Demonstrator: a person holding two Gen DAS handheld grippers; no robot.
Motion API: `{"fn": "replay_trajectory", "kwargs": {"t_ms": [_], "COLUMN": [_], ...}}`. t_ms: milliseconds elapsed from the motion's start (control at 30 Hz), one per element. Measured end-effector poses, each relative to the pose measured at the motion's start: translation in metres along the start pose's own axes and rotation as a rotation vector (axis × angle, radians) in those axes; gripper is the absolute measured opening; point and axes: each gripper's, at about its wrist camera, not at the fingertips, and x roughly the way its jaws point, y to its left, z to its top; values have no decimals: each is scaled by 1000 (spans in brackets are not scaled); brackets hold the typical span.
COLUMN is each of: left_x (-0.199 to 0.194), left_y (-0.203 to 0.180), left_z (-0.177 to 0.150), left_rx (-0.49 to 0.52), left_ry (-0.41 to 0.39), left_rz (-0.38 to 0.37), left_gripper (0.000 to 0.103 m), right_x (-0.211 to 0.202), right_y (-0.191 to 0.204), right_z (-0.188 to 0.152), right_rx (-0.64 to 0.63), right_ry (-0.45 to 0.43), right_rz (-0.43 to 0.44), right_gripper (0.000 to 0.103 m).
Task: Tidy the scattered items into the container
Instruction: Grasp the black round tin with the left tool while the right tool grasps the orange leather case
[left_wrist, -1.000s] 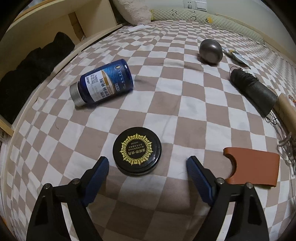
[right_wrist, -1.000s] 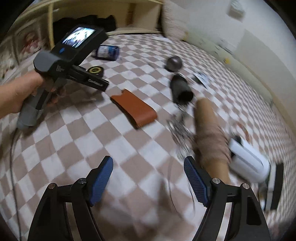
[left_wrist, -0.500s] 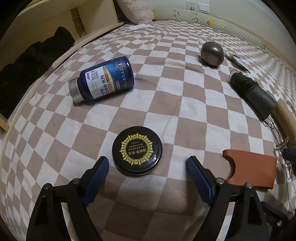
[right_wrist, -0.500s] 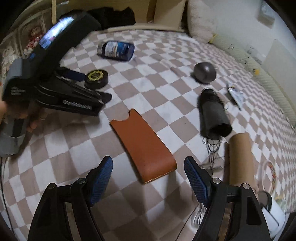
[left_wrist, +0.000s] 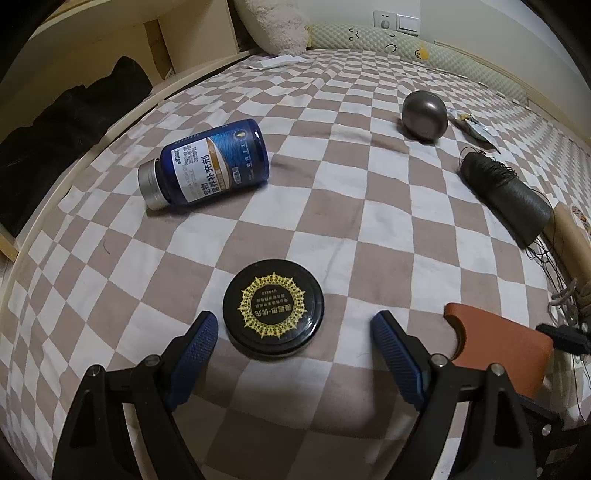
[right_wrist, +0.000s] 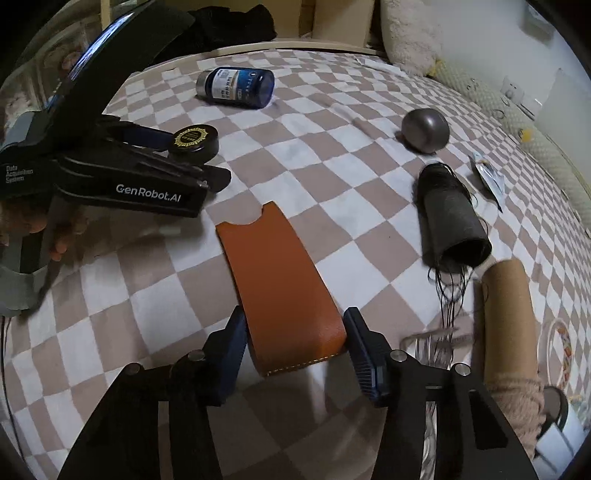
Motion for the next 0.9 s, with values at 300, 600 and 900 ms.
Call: {"fn": "replay_trajectory", "kwargs": {"t_ms": [300, 600, 900], "left_x": [-8, -16, -36], "left_y": [20, 19, 11], "left_z": [0, -5, -4], "left_rx": [-50, -43, -24], "left_ry": [13, 37, 34], "left_rz": [-48, -54, -61], "left_gripper": [49, 49, 49], "right_x": [-16, -37, -57], "right_y": [7, -3, -16], "right_z": [-13, -33, -42], "right_rx": [83, 151, 224], "right_ry": [64, 96, 119], "right_rz": [-28, -61, -105], "right_gripper": [50, 50, 49]}}
